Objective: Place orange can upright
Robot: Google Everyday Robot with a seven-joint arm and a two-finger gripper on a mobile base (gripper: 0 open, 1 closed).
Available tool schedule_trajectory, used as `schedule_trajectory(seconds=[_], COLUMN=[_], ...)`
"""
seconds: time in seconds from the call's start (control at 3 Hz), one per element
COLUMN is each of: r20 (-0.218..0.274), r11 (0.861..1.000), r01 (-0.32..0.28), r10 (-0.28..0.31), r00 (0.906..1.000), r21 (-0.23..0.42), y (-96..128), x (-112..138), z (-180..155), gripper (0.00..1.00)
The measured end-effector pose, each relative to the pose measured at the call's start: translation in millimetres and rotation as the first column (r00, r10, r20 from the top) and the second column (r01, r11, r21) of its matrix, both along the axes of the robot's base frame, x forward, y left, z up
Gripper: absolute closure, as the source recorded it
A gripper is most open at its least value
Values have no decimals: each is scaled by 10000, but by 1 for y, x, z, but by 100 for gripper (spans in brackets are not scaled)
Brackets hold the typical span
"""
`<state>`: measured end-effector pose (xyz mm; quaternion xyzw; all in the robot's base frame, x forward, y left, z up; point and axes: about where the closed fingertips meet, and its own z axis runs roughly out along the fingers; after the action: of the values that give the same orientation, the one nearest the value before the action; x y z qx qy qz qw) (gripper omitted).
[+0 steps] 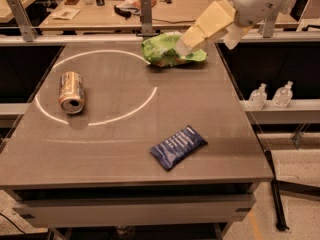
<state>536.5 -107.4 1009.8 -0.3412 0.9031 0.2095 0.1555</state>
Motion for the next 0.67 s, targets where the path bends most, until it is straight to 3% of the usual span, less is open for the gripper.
schedule_trajectory(seconds=[0.33, 0.67], r20=[158, 387], r11=[9999, 9992], r01=[85, 382], r10=[-87, -377], r00=[9998, 9985], r21=[141, -123], y=[6, 17], x=[6, 8], z=[2, 0], gripper=[0, 0])
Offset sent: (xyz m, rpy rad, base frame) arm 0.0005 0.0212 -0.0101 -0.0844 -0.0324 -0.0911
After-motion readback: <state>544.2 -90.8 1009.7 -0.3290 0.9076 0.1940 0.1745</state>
